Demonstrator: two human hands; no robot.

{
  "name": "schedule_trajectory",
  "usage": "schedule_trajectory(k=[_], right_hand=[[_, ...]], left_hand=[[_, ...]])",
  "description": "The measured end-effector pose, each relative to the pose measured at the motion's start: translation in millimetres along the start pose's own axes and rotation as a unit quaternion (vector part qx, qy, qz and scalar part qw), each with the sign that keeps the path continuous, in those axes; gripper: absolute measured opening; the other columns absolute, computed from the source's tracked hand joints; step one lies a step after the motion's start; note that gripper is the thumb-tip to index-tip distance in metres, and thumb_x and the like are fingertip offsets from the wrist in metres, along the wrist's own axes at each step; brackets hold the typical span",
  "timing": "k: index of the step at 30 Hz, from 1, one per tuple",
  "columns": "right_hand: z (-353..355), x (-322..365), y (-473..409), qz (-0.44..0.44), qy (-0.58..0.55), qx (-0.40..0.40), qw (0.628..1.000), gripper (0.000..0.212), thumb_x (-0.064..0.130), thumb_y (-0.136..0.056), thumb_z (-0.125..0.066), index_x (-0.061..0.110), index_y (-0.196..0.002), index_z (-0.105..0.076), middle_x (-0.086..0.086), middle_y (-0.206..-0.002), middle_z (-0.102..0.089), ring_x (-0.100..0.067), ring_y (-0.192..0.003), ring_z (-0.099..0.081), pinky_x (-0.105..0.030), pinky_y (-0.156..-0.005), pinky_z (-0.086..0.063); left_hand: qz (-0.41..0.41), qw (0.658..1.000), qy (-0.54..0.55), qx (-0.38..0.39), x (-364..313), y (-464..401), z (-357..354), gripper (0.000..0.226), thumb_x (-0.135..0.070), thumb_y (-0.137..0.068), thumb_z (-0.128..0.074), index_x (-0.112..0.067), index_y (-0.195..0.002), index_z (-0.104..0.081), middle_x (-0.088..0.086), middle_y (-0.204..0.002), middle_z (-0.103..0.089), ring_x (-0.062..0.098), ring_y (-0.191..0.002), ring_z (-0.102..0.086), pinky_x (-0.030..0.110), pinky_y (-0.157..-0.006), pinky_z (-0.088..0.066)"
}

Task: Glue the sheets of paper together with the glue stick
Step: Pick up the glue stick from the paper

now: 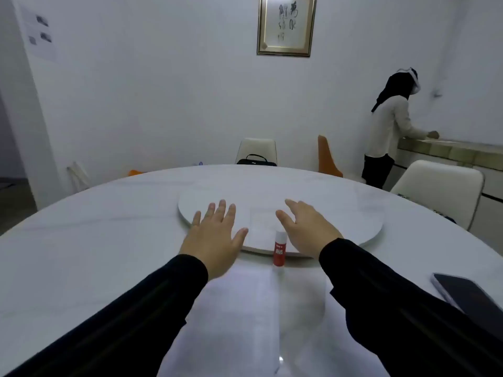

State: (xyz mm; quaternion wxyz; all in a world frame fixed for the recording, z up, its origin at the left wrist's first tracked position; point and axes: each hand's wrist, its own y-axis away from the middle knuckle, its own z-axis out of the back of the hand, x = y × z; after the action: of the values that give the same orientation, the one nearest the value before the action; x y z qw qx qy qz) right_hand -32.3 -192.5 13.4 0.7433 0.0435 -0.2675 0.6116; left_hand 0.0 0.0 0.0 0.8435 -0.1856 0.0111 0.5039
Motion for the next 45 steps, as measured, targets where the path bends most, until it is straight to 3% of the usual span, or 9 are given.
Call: schedule_trajectory(k=[5,9,15,21,26,35,40,43,45], right_hand=[[-23.4,-9.6,15.2,-0.004,-0.073,0.036,0.997,0.052,0.042,-0.097,-0.038,0.023,-0.145,-0.033,-0.003,-0.149,-0.039,-0.022,-0.133,-0.039,-0.038,-0.107,-0.037],[-39.1,-15.5,20.0,-0.015,-0.125,-0.020,0.992,0.029,0.035,-0.095,-0.045,0.023,-0.120,-0.052,-0.004,-0.111,-0.059,-0.023,-0.093,-0.062,-0.042,-0.082,-0.055],[-53.7,-15.1,30.6,-0.001,-0.247,-0.085,0.965,0.002,0.025,-0.095,-0.049,0.025,-0.093,-0.049,0.006,-0.076,-0.058,0.001,-0.056,-0.057,-0.006,-0.048,-0.041],[-35.0,2.6,41.5,0.037,-0.426,-0.023,0.904,0.008,0.024,-0.095,-0.053,0.027,-0.092,-0.060,0.005,-0.078,-0.061,-0.002,-0.070,-0.062,-0.015,-0.064,-0.050],[-17.8,18.3,50.5,0.079,-0.483,0.002,0.872,0.011,0.025,-0.093,-0.056,0.022,-0.094,-0.066,0.007,-0.072,-0.062,-0.006,-0.066,-0.061,-0.024,-0.072,-0.056],[-17.6,17.1,55.3,0.066,-0.508,-0.040,0.858,0.020,0.015,-0.090,-0.060,0.027,-0.104,-0.067,-0.001,-0.079,-0.061,-0.016,-0.076,-0.063,-0.033,-0.078,-0.057],[-11.5,10.6,58.3,0.088,-0.529,0.050,0.843,0.021,0.029,-0.094,-0.052,0.033,-0.108,-0.068,0.007,-0.099,-0.074,-0.011,-0.091,-0.066,-0.034,-0.086,-0.055],[-11.8,18.9,59.1,0.072,-0.528,-0.026,0.846,0.030,0.052,-0.072,-0.067,0.036,-0.096,-0.073,0.007,-0.089,-0.071,-0.005,-0.083,-0.065,-0.016,-0.065,-0.054],[-12.2,21.5,57.7,0.060,-0.541,-0.066,0.836,0.018,0.042,-0.076,-0.070,0.034,-0.092,-0.074,-0.003,-0.087,-0.070,-0.003,-0.077,-0.066,-0.013,-0.056,-0.052]], left_hand=[[-0.002,1.000,0.010,0.021,-3.0,30.6,-23.5,0.062,-0.047,-0.097,-0.017,-0.020,-0.150,0.000,0.002,-0.160,0.003,0.017,-0.147,0.005,0.038,-0.120,0.001],[0.017,0.997,0.061,0.031,-7.5,37.7,-38.4,0.061,-0.046,-0.097,-0.019,-0.021,-0.150,0.000,0.000,-0.160,0.004,0.014,-0.146,0.007,0.036,-0.120,0.003],[0.046,0.960,0.273,0.047,-21.3,41.8,-51.9,0.059,-0.043,-0.097,-0.028,-0.025,-0.149,-0.007,-0.010,-0.159,-0.004,0.007,-0.145,0.002,0.029,-0.117,-0.002],[0.046,0.885,0.463,-0.005,-21.7,40.3,-38.7,0.045,-0.042,-0.094,-0.043,-0.032,-0.138,-0.040,-0.015,-0.137,-0.047,0.002,-0.126,-0.041,0.019,-0.100,-0.028],[0.027,0.847,0.531,-0.019,-21.6,42.8,-18.9,0.023,-0.031,-0.093,-0.050,-0.027,-0.088,-0.072,-0.009,-0.084,-0.072,0.003,-0.083,-0.063,0.021,-0.078,-0.046],[0.061,0.804,0.591,0.008,-34.7,46.1,-28.7,0.020,-0.024,-0.094,-0.051,-0.025,-0.090,-0.070,0.000,-0.086,-0.074,0.010,-0.076,-0.066,0.029,-0.082,-0.052],[0.067,0.758,0.647,0.048,-34.4,47.2,-26.9,0.018,-0.024,-0.092,-0.052,-0.018,-0.095,-0.069,0.004,-0.091,-0.074,0.015,-0.080,-0.068,0.028,-0.081,-0.053],[0.061,0.745,0.661,0.063,-38.2,49.5,-27.6,0.020,-0.026,-0.091,-0.052,-0.017,-0.098,-0.068,0.004,-0.092,-0.075,0.017,-0.084,-0.070,0.029,-0.080,-0.055],[0.053,0.733,0.673,0.083,-40.8,51.0,-28.9,0.025,-0.027,-0.092,-0.050,-0.014,-0.102,-0.067,0.005,-0.093,-0.075,0.019,-0.084,-0.071,0.030,-0.079,-0.055]])
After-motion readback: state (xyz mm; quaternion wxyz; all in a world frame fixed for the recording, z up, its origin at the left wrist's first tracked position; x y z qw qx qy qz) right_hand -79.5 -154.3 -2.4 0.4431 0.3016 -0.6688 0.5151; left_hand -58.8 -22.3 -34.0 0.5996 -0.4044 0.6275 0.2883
